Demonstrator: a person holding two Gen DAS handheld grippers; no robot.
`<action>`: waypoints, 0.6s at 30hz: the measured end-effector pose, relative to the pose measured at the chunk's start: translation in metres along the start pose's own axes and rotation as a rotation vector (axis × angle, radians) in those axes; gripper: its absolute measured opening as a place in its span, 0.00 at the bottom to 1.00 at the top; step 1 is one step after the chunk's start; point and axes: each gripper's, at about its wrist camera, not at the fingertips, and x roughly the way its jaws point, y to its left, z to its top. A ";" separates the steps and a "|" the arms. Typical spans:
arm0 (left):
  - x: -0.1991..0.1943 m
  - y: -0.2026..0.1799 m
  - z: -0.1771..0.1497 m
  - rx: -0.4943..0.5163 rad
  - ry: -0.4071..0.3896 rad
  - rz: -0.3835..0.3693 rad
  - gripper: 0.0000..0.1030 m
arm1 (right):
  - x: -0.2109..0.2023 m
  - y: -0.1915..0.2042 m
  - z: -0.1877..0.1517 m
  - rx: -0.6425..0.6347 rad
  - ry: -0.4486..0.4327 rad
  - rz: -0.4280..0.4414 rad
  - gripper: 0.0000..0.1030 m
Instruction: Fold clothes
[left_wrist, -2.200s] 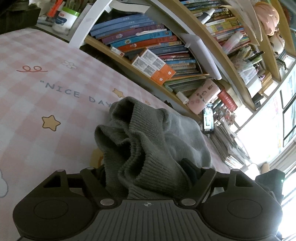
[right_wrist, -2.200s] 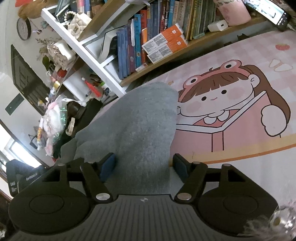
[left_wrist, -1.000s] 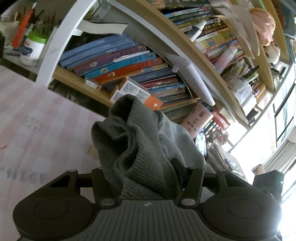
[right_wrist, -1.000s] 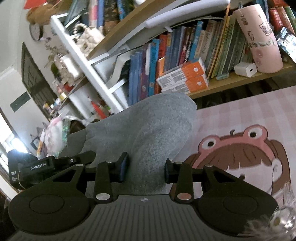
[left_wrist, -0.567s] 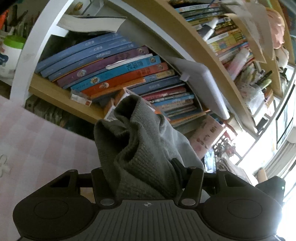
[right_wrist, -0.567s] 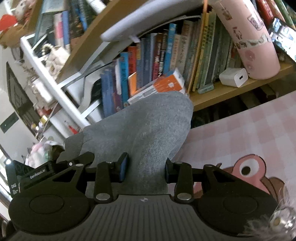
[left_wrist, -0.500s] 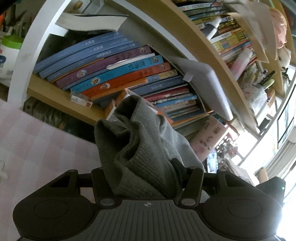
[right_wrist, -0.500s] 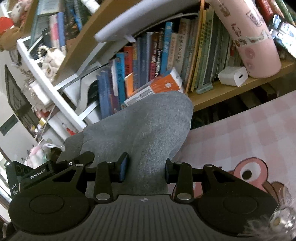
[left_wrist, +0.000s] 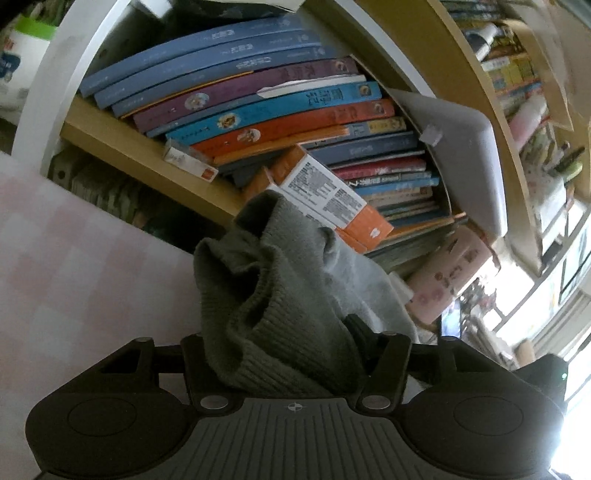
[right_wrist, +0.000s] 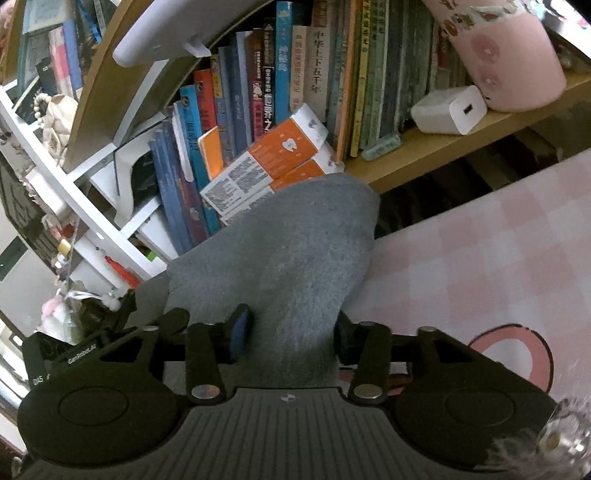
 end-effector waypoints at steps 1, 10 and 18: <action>0.000 0.000 -0.001 0.008 0.001 0.002 0.63 | -0.001 0.000 -0.001 -0.004 -0.007 -0.008 0.59; -0.050 -0.012 -0.013 0.097 -0.155 0.056 0.82 | -0.046 0.011 -0.016 -0.041 -0.099 -0.042 0.80; -0.096 -0.040 -0.048 0.135 -0.214 0.089 0.86 | -0.085 0.041 -0.056 -0.096 -0.132 -0.075 0.87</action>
